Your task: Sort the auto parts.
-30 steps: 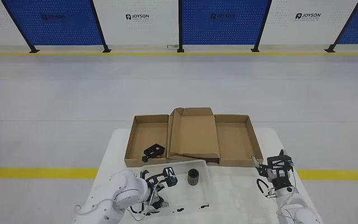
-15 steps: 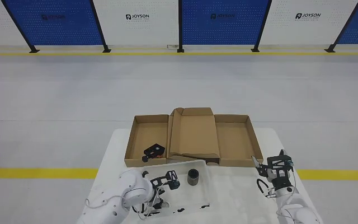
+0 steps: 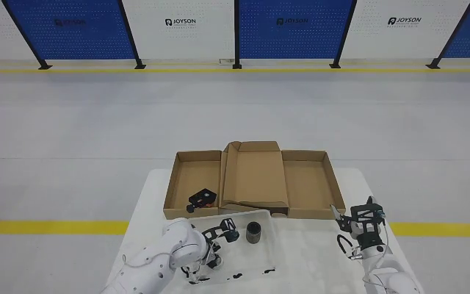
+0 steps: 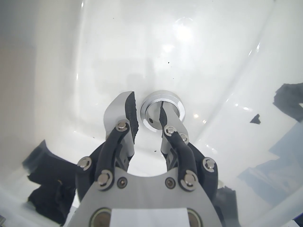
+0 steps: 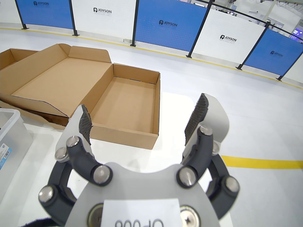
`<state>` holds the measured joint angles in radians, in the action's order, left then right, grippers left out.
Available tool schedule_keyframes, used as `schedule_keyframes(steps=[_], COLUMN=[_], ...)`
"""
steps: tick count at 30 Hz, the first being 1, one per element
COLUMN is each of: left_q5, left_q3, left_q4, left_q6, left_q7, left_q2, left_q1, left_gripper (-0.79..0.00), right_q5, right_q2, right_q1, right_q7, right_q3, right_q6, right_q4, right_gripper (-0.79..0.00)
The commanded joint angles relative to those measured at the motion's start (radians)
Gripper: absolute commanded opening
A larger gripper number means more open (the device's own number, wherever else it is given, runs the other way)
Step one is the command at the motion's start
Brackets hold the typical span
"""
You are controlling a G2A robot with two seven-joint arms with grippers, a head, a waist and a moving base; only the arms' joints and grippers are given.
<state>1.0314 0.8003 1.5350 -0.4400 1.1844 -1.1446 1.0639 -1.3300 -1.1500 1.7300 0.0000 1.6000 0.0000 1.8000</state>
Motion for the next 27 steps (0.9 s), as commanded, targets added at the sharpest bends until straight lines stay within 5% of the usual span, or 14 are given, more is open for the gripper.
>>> schedule_keyframes(steps=[1,4,9,12,16,19,23,27], left_q5=[0.000,0.000,0.029,0.068,0.143,0.117,-0.066,-0.129], left_q3=[-0.003,-0.008,0.016,0.074,0.234,0.360,0.480,0.434], left_q4=[-0.010,-0.024,0.045,0.181,0.413,0.469,0.300,0.047], left_q6=[0.003,0.010,0.030,0.048,0.085,0.121,0.172,0.193], left_q7=[-0.005,-0.015,-0.057,-0.068,-0.096,-0.159,-0.241,-0.263], left_q2=[-0.001,-0.004,0.002,0.022,0.062,0.077,0.075,0.057], left_q1=[-0.005,-0.013,-0.004,0.043,0.147,0.188,0.114,-0.038], left_gripper=[-0.600,-0.785,-0.785,-0.785,-0.785,-0.785,-0.785,-0.785], right_q5=[0.000,0.000,0.000,0.000,0.000,0.000,0.000,0.000], right_q2=[0.000,0.000,0.000,0.000,0.000,0.000,0.000,0.000], right_q1=[0.000,0.000,0.000,0.000,0.000,0.000,0.000,0.000], right_q7=[0.000,0.000,0.000,0.000,0.000,0.000,0.000,0.000], right_q3=[0.000,0.000,0.000,0.000,0.000,0.000,0.000,0.000], right_q6=[0.000,0.000,0.000,0.000,0.000,0.000,0.000,0.000], right_q4=[0.000,0.000,0.000,0.000,0.000,0.000,0.000,0.000], right_gripper=[0.000,0.000,0.000,0.000,0.000,0.000,0.000,0.000])
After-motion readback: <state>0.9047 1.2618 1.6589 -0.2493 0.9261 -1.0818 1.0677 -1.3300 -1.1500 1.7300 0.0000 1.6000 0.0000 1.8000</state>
